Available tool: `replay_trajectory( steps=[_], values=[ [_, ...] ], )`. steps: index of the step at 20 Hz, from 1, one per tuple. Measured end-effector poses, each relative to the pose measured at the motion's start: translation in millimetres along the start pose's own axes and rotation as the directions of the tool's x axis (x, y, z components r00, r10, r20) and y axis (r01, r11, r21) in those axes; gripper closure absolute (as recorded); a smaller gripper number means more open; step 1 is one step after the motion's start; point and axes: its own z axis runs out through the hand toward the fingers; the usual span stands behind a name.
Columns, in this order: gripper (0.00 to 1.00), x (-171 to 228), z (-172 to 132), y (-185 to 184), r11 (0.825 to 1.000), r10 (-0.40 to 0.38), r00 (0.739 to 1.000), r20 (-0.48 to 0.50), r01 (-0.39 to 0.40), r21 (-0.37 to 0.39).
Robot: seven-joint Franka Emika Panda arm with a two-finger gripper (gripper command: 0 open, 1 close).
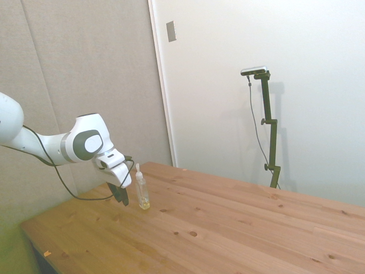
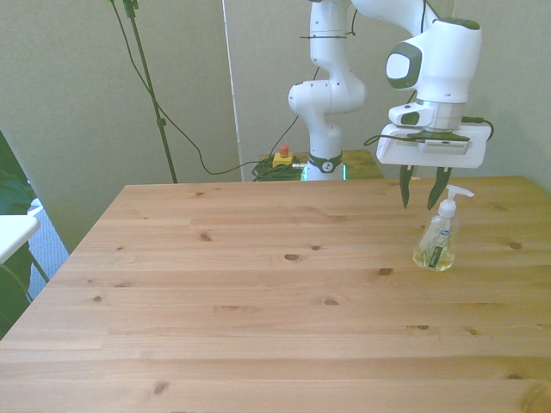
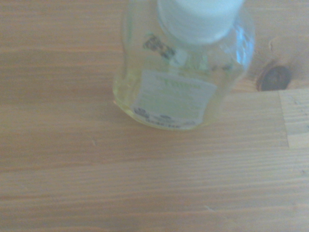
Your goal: Knock down the sanitizer
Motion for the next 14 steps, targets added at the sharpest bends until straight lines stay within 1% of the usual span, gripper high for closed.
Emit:
replay_trajectory(
  steps=[8,14],
  values=[
    [1.00,-3.9,16.4,-39.5,1.000,0.007,1.000,-0.014,-0.008,-0.009],
    [1.00,7.1,22.3,-61.0,0.999,0.031,0.999,-0.027,-0.031,-0.009]
  ],
)
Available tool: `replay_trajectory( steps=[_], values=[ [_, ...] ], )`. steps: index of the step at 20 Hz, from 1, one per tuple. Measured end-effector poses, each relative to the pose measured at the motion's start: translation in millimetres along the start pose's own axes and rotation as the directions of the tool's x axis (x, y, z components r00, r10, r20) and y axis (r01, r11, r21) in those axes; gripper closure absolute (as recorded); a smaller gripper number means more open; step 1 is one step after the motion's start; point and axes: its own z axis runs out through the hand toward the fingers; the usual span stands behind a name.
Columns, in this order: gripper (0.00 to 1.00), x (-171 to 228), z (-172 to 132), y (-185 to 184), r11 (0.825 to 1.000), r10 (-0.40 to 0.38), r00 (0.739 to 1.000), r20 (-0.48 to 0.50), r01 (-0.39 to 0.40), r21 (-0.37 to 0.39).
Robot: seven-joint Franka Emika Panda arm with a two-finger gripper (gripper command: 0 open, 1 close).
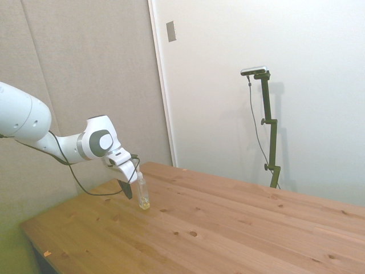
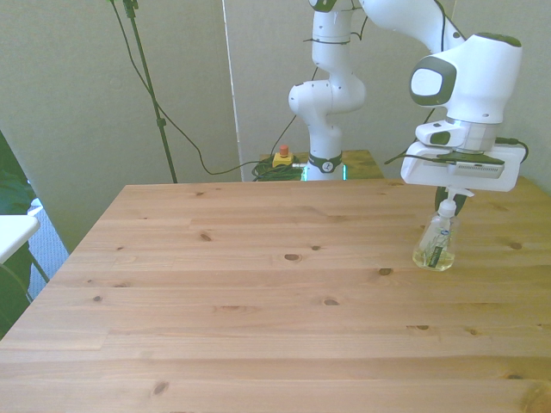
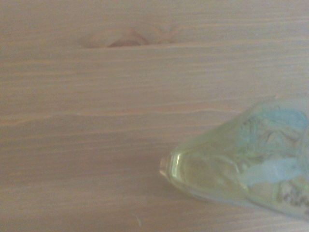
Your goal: Knock down the sanitizer
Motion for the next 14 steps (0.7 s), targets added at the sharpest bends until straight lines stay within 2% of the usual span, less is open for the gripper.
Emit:
replay_trajectory(
  steps=[6,14],
  values=[
    [1.00,24.1,-6.1,-13.4,0.999,0.035,0.999,-0.011,-0.035,0.013],
    [1.00,81.0,-11.0,-28.5,0.993,0.116,0.992,-0.038,-0.115,0.032]
  ],
)
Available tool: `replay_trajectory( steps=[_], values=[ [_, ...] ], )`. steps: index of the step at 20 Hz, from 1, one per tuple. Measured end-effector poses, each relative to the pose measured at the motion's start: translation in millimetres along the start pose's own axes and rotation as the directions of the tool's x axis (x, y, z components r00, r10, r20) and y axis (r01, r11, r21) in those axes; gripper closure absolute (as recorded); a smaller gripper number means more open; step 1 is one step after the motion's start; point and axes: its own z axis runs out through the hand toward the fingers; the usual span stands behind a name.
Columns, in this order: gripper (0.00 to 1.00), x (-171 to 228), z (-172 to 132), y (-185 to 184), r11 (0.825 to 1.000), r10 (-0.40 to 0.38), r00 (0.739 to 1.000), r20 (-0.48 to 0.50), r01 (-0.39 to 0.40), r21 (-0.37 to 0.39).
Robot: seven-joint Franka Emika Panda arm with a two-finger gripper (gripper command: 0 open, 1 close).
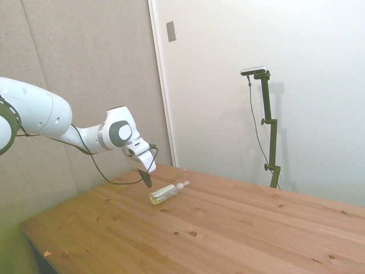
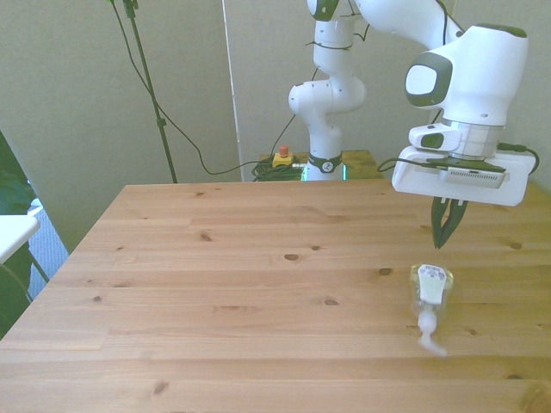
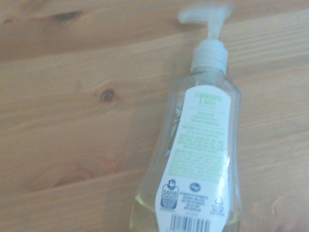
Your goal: Knock down the sanitizer
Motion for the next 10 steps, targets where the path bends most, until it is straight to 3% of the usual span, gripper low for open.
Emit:
replay_trajectory(
  steps=[5,6,10],
  values=[
    [1.00,28.7,0.0,-10.7,0.999,0.040,0.999,-0.020,-0.040,0.017],
    [0.00,31.3,0.6,-12.1,0.999,0.044,0.999,-0.021,-0.044,0.017],
    [0.00,31.9,3.8,-13.1,0.999,0.046,0.999,-0.018,-0.046,0.011]
  ],
)
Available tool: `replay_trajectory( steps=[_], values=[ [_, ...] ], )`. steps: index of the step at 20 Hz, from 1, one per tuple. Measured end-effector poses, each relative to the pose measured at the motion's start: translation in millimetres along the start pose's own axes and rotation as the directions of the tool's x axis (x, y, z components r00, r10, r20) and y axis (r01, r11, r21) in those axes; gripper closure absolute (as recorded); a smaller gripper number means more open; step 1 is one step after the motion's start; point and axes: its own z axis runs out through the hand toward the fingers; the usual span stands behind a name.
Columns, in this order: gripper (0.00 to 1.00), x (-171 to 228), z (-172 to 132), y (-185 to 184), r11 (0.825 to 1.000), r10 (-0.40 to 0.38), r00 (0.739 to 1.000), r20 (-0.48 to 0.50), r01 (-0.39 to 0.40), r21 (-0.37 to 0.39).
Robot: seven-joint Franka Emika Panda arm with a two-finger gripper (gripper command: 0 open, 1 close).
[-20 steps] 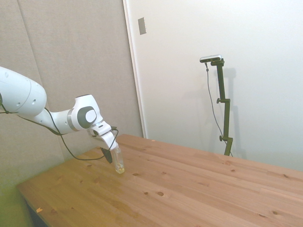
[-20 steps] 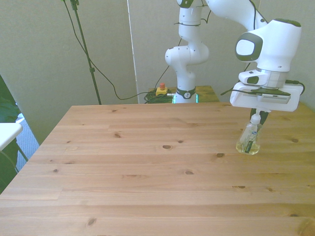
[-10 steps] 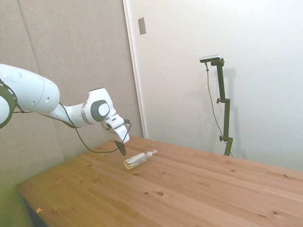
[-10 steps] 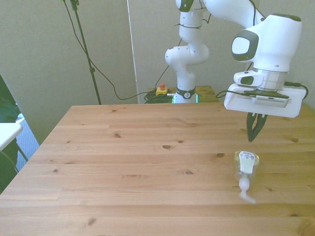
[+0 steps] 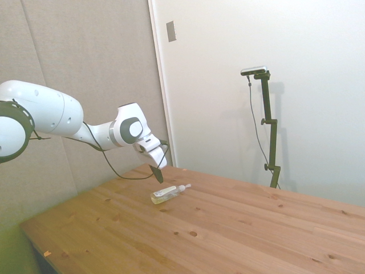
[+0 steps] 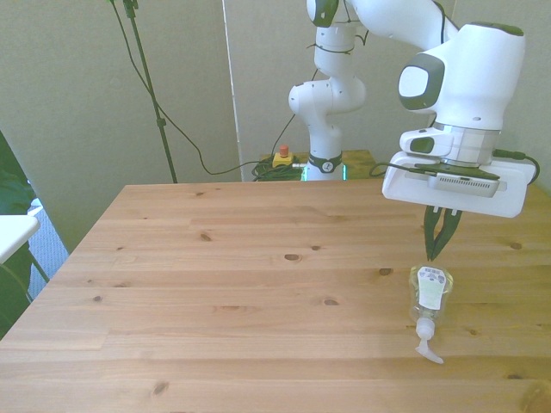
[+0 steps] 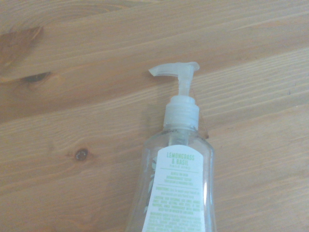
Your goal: Knock down the sanitizer
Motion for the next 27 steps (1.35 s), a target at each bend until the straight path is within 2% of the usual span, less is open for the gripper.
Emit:
replay_trajectory(
  steps=[11,18,27],
  values=[
    [0.00,-17.2,-8.4,9.8,0.999,-0.046,0.999,0.022,0.047,-0.019],
    [0.00,-49.6,-25.2,41.7,0.990,-0.132,0.989,0.061,0.135,-0.037],
    [0.00,-81.2,-38.3,89.1,0.979,-0.194,0.975,0.106,0.200,-0.050]
  ],
)
